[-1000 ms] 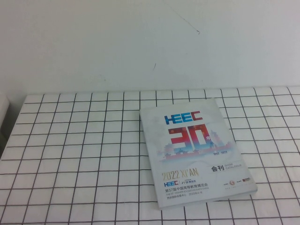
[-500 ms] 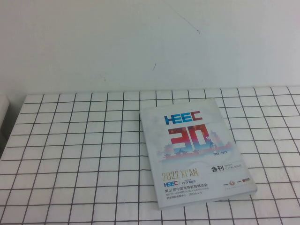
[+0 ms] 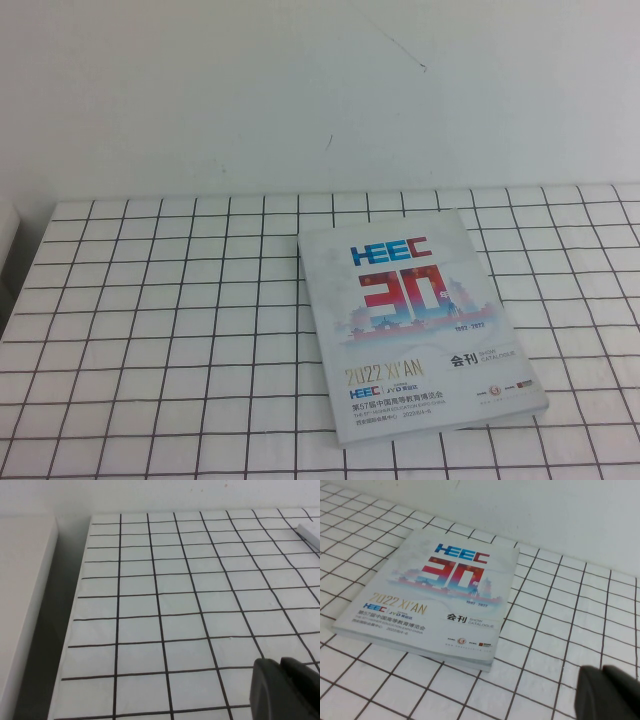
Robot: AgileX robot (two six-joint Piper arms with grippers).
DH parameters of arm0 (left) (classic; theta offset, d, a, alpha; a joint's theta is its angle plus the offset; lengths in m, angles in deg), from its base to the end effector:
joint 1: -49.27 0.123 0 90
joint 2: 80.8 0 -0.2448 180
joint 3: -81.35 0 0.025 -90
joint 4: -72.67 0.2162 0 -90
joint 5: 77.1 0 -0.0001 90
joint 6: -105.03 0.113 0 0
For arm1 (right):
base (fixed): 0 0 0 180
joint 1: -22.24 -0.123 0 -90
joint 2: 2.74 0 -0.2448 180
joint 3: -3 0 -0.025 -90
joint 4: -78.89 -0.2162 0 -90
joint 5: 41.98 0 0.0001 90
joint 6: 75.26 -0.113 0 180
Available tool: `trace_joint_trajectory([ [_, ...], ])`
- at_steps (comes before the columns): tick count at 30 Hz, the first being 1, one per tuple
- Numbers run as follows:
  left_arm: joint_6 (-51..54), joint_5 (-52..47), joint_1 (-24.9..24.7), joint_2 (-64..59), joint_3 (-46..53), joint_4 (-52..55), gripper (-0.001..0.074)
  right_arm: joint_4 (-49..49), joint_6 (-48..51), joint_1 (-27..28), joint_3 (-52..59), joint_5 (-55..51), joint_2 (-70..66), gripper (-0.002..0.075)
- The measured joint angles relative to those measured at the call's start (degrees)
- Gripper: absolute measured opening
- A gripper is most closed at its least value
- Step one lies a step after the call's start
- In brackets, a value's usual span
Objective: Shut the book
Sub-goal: 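Close the open booklet and leave it lying on the table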
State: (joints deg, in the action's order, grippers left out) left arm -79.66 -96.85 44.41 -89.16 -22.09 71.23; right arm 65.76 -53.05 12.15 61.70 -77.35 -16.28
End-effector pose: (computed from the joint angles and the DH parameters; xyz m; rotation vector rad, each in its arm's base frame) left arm 0.0799 -0.0078 0.1739 -0.0129 1.8290 -0.1419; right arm 0.0638 0.0265 0.2374 -0.4374 1.8124 0.1067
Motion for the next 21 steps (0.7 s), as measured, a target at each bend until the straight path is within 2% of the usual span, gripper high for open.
trace_joint_trajectory([
  [21,2.29,0.00,0.00,0.00,0.00,-2.38,-0.0004,-0.22,0.00,0.00,0.00,0.00,0.00,-0.0003],
])
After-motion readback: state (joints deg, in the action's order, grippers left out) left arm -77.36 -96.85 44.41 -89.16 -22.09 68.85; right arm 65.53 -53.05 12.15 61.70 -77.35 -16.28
